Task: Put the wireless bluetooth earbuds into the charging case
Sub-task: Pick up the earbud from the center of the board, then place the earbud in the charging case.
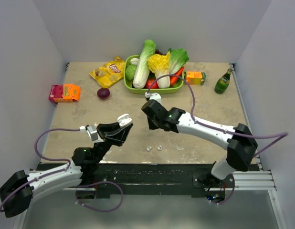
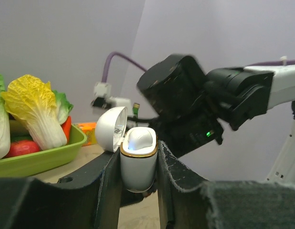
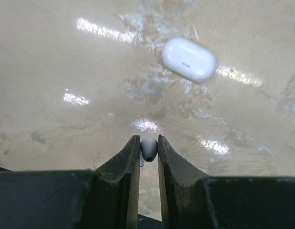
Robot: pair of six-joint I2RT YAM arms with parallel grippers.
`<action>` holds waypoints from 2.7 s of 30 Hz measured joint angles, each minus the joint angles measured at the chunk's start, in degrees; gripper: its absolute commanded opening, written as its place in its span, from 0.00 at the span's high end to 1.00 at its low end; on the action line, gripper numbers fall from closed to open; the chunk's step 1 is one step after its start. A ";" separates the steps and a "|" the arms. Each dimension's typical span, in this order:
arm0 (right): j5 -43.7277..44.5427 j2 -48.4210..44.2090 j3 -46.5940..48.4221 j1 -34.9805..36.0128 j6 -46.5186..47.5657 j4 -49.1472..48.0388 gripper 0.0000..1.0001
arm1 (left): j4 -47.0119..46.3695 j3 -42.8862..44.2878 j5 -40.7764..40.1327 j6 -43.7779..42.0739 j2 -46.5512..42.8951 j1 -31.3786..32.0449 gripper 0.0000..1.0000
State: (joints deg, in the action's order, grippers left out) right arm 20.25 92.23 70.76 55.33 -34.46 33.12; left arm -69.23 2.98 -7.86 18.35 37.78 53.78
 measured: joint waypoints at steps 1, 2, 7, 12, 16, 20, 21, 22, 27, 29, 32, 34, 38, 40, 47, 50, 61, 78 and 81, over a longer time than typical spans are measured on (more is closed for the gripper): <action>0.66 -1.77 -0.04 -0.04 0.31 -0.31 1.00 | -0.70 0.00 -0.26 -0.22 1.03 0.00 1.00; 1.70 -3.61 -0.20 -0.13 0.76 -0.83 1.00 | -1.11 0.00 -0.46 -0.50 1.95 0.00 1.00; 5.57 -18.12 -5.42 -0.28 3.82 -9.31 1.00 | -2.89 0.13 -0.87 -1.70 7.23 0.00 1.00; 5.03 -32.81 -13.03 -0.33 9.11 -21.77 1.00 | -3.04 2.19 -0.92 -3.26 12.17 0.00 1.00; 0.46 -37.79 -16.02 -0.44 13.64 -27.96 1.00 | -3.67 4.63 0.48 -4.74 16.59 0.00 1.00; -4.15 -40.65 -19.71 -0.42 16.79 -33.16 1.00 | -3.52 7.32 4.11 -5.97 22.34 -0.02 1.00; -5.20 -41.90 -21.31 -0.44 17.49 -34.71 1.00 | -3.52 8.17 5.44 -6.12 23.69 -0.02 1.00; -6.19 -43.23 -22.99 -0.44 18.08 -36.20 1.00 | -3.48 8.76 6.38 -6.23 24.57 -0.02 1.00; -9.31 -48.72 -27.71 -0.44 21.16 -42.10 1.00 | -3.45 12.66 11.39 -7.48 28.06 -0.02 1.00; -10.08 -49.22 -27.71 -0.44 22.25 -44.06 1.00 | -3.45 14.08 12.92 -7.65 28.61 -0.15 1.00; -11.87 -49.66 -27.71 -0.44 23.63 -46.38 1.00 | -3.58 16.83 15.50 -7.67 29.53 -0.52 1.00; -13.44 -49.66 -27.71 -0.44 24.81 -48.22 1.00 | -3.72 19.41 17.90 -7.54 30.84 -0.98 1.00; -14.05 -50.66 -29.27 -0.44 25.51 -50.51 1.00 | -3.96 20.13 18.95 -6.71 32.00 -1.42 1.00; -14.08 -51.98 -30.84 -0.44 25.73 -51.91 1.00 | -3.87 20.31 19.43 -5.73 32.83 -1.68 1.00; -14.01 -53.42 -33.11 -0.44 26.36 -55.65 1.00 | -3.76 22.60 19.63 -1.90 34.32 -2.03 1.00; -13.79 -53.62 -33.90 -0.44 26.60 -56.57 1.00 | -3.93 23.74 19.58 0.17 34.32 -2.03 1.00; -13.75 -53.99 -34.77 -0.44 27.15 -59.74 1.00 | -3.98 25.11 19.54 4.46 34.32 -2.03 1.00; -13.33 -50.42 -34.77 -0.44 27.65 -61.00 1.00 | -3.98 26.47 24.04 5.92 34.32 -2.03 1.00; -13.29 -50.93 -34.77 -0.44 27.65 -60.98 1.00 | -3.98 26.47 25.03 5.64 34.23 -2.03 1.00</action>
State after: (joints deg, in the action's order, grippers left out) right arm 6.96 41.30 35.99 54.89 -6.81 -27.86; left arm -73.21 29.45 17.17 23.99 72.01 51.75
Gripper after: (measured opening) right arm 0.199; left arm 0.347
